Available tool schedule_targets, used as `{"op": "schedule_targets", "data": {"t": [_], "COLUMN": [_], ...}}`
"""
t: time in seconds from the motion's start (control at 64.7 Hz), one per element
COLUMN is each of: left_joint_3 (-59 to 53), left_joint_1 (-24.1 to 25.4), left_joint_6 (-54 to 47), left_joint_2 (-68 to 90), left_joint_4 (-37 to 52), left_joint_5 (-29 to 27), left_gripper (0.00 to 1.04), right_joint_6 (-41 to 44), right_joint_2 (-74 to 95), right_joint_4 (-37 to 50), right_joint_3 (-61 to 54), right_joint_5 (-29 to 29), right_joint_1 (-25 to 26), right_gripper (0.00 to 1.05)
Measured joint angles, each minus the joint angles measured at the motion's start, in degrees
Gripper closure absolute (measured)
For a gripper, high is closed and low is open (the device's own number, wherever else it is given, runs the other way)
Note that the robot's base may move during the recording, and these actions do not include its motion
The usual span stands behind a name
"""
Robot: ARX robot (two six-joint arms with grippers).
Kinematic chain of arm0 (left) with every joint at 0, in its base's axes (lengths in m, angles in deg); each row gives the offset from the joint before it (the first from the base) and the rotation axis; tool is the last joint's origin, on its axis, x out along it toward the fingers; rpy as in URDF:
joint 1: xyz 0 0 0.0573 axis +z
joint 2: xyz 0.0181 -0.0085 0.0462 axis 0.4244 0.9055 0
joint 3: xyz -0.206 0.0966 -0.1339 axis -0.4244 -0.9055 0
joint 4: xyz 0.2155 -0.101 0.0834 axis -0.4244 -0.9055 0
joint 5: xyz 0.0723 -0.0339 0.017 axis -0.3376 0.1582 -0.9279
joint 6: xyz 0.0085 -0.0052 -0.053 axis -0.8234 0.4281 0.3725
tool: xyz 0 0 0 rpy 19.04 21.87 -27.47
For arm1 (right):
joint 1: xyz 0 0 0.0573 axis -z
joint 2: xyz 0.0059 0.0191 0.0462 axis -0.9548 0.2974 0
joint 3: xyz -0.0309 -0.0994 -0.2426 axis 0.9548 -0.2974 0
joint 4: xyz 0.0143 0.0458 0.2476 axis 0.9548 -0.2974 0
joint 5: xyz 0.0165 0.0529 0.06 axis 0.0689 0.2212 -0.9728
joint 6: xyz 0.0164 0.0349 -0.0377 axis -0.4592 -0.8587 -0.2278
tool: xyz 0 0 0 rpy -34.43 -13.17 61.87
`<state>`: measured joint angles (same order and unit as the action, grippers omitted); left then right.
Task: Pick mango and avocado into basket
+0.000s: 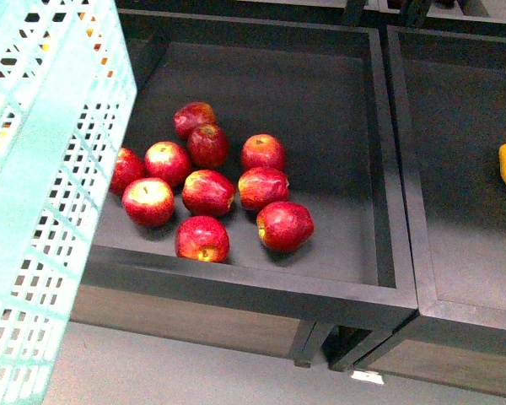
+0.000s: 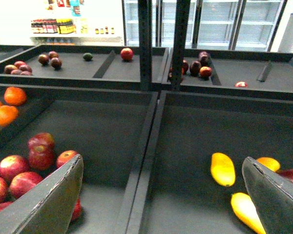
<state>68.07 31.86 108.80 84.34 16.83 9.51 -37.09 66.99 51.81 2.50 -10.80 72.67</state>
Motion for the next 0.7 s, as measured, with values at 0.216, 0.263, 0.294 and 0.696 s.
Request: {"op": "schedule_targets", "data": {"t": [0.216,0.263,0.294,0.696], "left_joint_3": [9.4,11.5,12.6,28.5], "left_joint_1": [-6.9,-12.0,-14.2,-34.5], "left_joint_6": [-24.6,-31.1,-33.0,-33.8], "left_joint_2": [9.6,13.9,16.1,35.4], "left_joint_4": [-13.9,-12.0,-11.0,-8.9], "left_joint_5": [12.3,11.6,10.6,4.9], "left_gripper": [0.91,0.91,0.91,0.91], "right_joint_6": [0.0,0.0,0.0,0.0], "right_joint_2": [0.0,0.0,0.0,0.0], "right_joint_4": [0.0,0.0,0.0,0.0], "right_joint_3": [0.0,0.0,0.0,0.0], "right_joint_5": [0.2,0.2,0.2,0.2], "right_joint_1": [0.0,0.0,0.0,0.0], "right_gripper": [0.09,0.09,0.09,0.09]}}
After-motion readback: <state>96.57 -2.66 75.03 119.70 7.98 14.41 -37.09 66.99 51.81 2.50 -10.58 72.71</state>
